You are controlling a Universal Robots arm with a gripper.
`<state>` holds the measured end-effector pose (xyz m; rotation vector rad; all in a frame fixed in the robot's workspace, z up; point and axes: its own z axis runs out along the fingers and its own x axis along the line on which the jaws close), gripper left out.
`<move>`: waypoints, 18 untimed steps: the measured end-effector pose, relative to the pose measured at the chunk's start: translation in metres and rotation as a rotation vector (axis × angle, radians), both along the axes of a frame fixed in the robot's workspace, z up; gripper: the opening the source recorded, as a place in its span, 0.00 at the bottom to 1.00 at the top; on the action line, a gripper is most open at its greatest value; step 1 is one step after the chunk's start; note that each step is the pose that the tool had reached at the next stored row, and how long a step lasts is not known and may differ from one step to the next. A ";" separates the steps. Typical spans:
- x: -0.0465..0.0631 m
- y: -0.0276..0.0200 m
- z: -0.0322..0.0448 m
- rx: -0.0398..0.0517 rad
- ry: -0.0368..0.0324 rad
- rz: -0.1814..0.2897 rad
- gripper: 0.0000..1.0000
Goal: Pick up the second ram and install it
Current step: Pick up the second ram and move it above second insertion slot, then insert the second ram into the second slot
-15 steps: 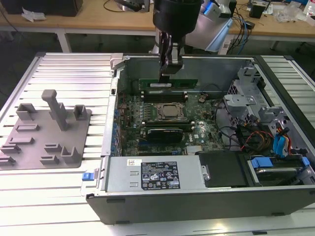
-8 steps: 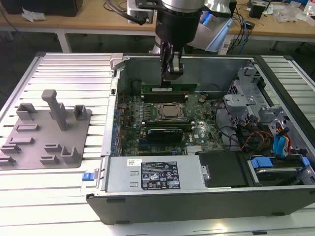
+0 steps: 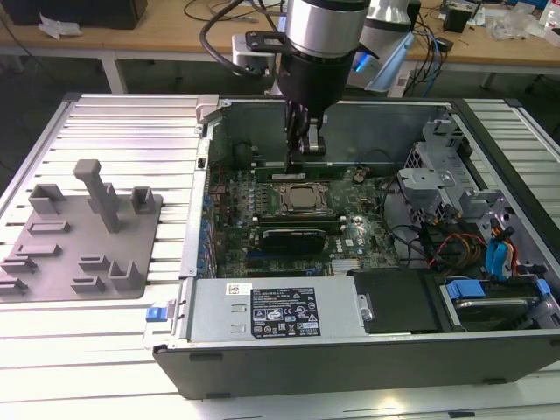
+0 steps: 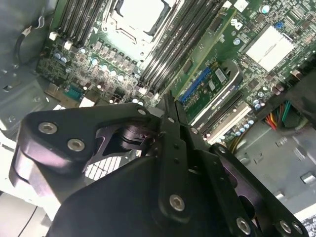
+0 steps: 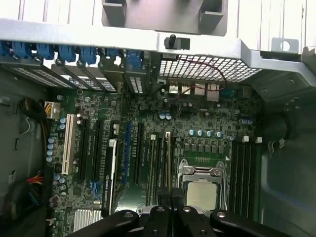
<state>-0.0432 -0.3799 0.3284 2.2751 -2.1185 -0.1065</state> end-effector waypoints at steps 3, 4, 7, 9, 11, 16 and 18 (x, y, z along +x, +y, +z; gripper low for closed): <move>0.002 0.0001 -0.0095 0.0002 0.0029 0.005 0.09; 0.002 0.0001 -0.0111 0.0002 0.0034 0.005 0.09; 0.003 0.0000 -0.0127 -0.0002 0.0040 0.007 0.09; 0.003 0.0001 -0.0129 0.0001 0.0039 0.008 0.09; 0.003 0.0001 -0.0130 0.0001 0.0039 0.008 0.09; 0.003 0.0000 -0.0130 0.0001 0.0039 0.008 0.09; 0.003 0.0001 -0.0131 0.0001 0.0038 0.008 0.09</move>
